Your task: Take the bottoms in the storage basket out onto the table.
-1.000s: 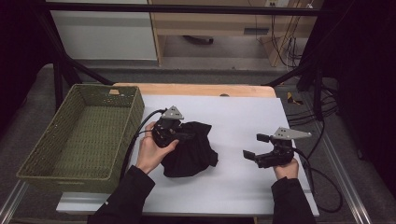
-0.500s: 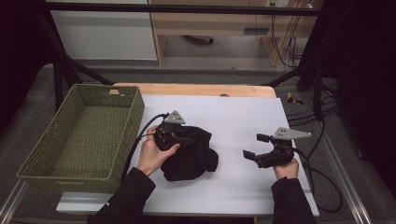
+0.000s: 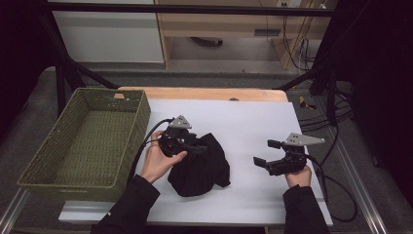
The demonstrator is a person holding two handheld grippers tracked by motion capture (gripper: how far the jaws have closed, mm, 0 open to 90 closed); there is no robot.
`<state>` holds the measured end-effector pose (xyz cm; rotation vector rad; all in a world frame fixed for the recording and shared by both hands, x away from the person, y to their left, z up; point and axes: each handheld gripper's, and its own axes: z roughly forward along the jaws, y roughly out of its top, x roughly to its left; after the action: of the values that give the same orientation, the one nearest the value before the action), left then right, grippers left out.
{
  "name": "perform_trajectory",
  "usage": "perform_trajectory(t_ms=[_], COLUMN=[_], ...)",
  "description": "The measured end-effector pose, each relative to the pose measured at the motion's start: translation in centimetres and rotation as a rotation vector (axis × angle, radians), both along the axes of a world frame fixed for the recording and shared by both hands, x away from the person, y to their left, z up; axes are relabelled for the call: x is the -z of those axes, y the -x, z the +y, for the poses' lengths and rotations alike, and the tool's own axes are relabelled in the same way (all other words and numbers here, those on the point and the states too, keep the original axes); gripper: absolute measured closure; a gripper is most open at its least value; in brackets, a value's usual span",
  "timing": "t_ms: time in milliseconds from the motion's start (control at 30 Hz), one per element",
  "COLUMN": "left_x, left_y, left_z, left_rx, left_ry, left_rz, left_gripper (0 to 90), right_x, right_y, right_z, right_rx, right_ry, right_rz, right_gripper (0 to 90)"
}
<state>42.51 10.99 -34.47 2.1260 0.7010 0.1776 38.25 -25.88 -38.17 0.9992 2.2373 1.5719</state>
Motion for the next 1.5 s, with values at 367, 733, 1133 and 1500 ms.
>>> perform_trajectory(t_ms=[367,733,1133,1500], left_x=[-1.0,-1.6,-2.9,-3.5], left_y=[1.1,1.9,3.1,3.7], left_z=[0.3,0.5,1.5,3.4], left_rx=[-0.044,-0.039,-0.028,-0.054], left_ry=[-0.014,-0.053,-0.032,-0.031], left_rz=[-0.043,-0.049,-0.067,-0.081], left_gripper=[12.8,8.0,7.8,7.8], right_x=[0.0,0.0,0.0,0.0], right_y=[0.0,0.0,0.0,0.0], right_z=[0.0,0.0,0.0,-0.1], right_rx=[0.001,0.000,0.000,0.000], right_ry=[-0.001,-0.001,-0.002,-0.002], right_rz=[0.000,0.000,-0.001,-0.002], right_gripper=[3.6,3.6,3.6,3.6])
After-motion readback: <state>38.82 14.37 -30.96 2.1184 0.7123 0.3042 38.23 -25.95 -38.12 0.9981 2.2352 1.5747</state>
